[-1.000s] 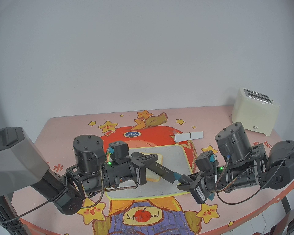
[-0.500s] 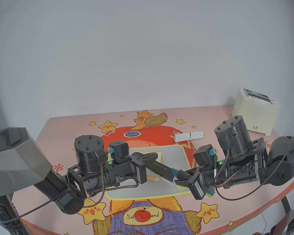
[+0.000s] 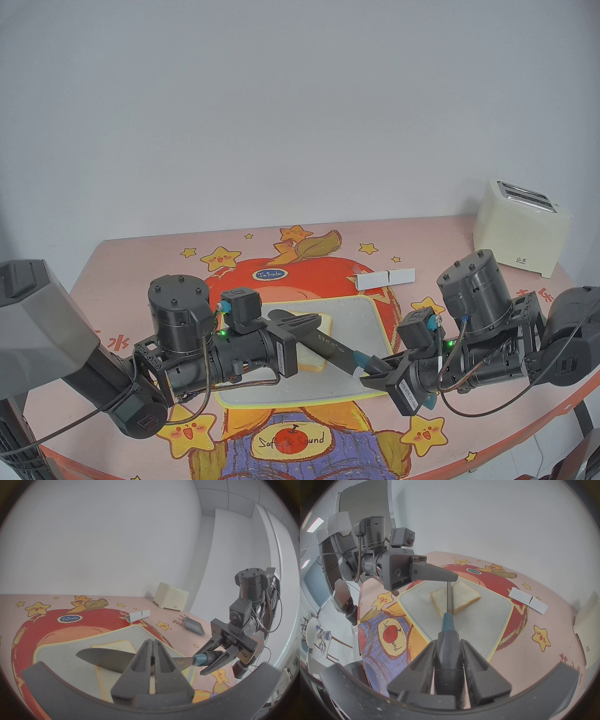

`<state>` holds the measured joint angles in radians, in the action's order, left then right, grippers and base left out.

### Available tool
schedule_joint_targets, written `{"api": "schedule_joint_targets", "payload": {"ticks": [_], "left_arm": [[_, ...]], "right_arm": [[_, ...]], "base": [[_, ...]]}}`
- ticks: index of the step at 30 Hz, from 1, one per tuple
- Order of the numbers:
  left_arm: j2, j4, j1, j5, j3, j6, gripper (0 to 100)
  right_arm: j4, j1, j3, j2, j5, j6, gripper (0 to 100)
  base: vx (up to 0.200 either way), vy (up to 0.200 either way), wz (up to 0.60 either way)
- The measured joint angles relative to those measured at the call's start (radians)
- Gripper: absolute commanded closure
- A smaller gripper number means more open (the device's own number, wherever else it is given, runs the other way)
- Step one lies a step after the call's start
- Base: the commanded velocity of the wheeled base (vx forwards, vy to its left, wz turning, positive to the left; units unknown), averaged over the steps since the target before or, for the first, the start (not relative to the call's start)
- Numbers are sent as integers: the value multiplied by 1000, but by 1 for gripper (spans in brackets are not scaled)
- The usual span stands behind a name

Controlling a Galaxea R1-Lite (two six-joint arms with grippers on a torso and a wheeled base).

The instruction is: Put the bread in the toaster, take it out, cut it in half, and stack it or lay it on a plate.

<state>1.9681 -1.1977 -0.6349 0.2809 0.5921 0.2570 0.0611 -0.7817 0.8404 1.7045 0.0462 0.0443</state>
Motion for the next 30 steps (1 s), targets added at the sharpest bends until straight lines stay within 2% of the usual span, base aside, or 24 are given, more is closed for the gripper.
{"api": "schedule_joint_targets", "payload": {"ticks": [9,23,30], "left_arm": [[22,-16,1,-2,-1,-7,100],[-3,-2,0,0,-10,-8,100],[-8,-3,-1,0,-12,-7,100]], "right_arm": [[-13,0,61,-3,-1,0,100],[6,4,-17,-4,0,0,100],[17,4,28,-9,-2,1,100]], "base": [[0,0,0],[0,0,0],[0,0,0]]}}
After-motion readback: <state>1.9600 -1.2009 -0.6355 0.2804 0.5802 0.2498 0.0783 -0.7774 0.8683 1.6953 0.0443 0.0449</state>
